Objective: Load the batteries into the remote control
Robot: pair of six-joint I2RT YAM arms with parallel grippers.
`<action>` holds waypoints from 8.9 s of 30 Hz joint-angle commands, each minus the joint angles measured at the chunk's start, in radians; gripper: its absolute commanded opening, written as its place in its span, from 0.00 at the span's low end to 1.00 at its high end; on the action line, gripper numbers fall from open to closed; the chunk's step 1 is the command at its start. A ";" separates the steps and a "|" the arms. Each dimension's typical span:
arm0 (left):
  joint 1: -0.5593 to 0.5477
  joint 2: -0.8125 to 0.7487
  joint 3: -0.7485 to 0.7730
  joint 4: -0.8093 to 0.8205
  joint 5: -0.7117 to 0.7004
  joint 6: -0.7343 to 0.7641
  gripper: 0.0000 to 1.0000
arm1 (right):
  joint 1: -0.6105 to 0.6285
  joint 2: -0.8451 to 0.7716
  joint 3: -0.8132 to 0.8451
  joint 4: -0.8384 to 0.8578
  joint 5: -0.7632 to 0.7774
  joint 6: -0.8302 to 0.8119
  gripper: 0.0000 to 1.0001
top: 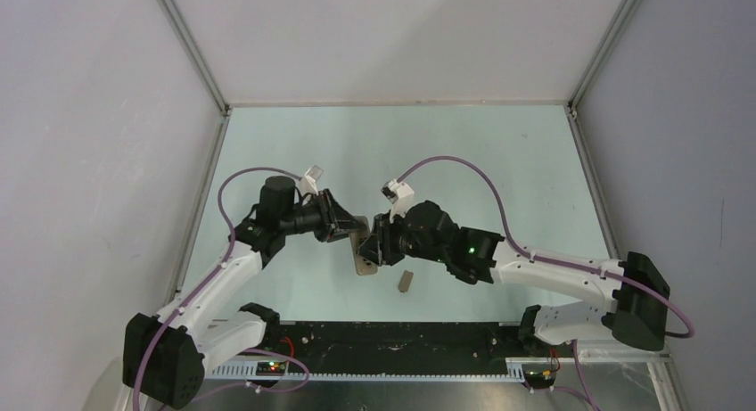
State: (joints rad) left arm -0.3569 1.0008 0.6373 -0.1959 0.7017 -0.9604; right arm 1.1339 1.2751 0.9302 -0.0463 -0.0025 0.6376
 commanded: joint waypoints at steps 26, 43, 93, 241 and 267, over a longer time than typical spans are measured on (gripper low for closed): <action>-0.008 -0.013 0.060 0.006 0.106 0.106 0.00 | -0.032 0.039 0.098 -0.060 0.085 -0.078 0.13; -0.008 -0.014 0.068 0.000 0.078 0.087 0.00 | -0.012 0.077 0.091 -0.103 0.069 -0.042 0.10; 0.035 -0.026 0.105 -0.017 0.109 0.048 0.00 | 0.006 0.046 -0.042 0.033 -0.024 0.035 0.12; 0.044 -0.007 0.119 -0.103 0.118 0.103 0.00 | 0.073 0.184 0.155 -0.164 0.084 -0.101 0.00; 0.101 -0.063 0.156 -0.103 0.182 0.006 0.00 | -0.017 0.103 -0.002 0.119 -0.175 0.021 0.00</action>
State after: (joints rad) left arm -0.2527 0.9813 0.7101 -0.4171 0.7780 -0.8680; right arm 1.1137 1.3735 0.9546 0.0467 -0.0711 0.6315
